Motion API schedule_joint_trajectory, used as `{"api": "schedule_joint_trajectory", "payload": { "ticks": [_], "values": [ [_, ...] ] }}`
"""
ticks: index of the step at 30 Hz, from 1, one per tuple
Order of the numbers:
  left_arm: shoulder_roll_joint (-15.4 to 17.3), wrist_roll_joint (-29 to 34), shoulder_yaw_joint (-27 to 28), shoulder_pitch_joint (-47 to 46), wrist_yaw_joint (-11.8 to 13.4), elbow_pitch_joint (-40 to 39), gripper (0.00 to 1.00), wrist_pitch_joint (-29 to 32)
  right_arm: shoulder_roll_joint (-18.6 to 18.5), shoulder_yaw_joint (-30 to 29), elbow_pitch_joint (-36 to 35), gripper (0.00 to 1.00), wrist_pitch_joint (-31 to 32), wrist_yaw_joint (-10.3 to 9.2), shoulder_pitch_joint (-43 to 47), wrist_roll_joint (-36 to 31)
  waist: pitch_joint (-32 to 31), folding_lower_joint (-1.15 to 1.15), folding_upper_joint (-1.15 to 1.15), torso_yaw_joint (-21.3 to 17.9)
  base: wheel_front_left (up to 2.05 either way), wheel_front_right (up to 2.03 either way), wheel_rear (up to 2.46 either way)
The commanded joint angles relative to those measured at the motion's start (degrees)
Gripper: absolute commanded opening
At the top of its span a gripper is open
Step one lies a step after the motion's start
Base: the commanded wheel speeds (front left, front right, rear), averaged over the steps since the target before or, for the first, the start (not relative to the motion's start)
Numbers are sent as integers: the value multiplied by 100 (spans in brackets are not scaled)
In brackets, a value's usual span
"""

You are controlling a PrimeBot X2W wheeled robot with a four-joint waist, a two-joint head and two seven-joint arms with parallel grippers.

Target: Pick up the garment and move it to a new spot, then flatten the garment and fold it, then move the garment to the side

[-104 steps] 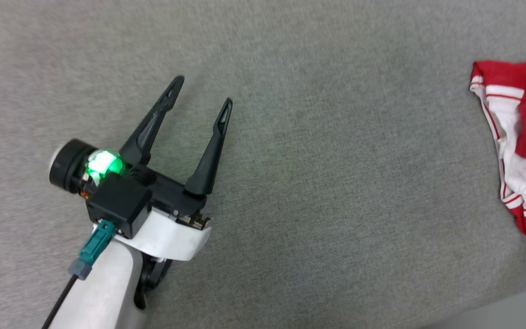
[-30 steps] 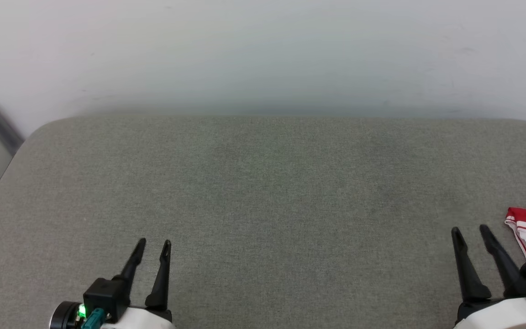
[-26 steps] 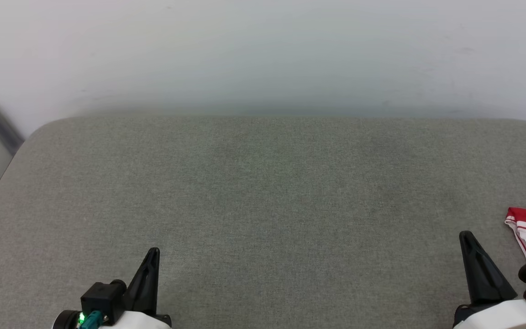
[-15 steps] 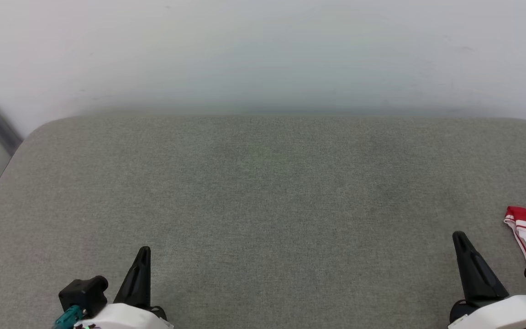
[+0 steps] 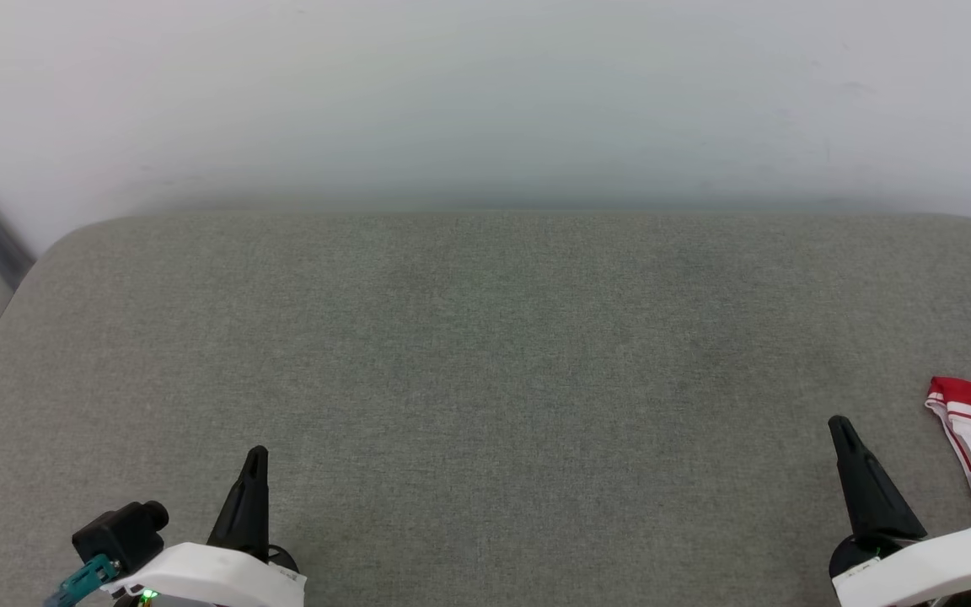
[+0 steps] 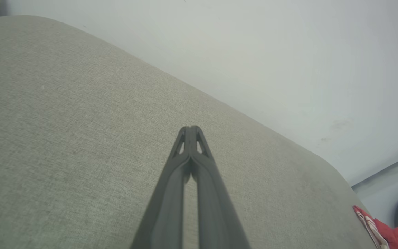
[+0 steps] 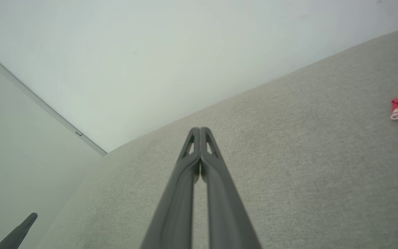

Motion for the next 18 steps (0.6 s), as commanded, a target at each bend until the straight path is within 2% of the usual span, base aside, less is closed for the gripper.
{"api": "schedule_joint_trajectory", "payload": {
  "ticks": [1, 18],
  "values": [
    [9, -178, 39, -152, -21, -58, 0, 36, -54, 2, -10, 0, -33, 0, -168, 196, 1, 0, 0, -3, 0, 0, 0],
    [-47, -1538, 192, -308, -53, 40, 0, 379, -84, 7, 460, 0, -42, 0, -437, 1624, 18, 0, 0, -61, 0, 0, 0]
  ]
}}
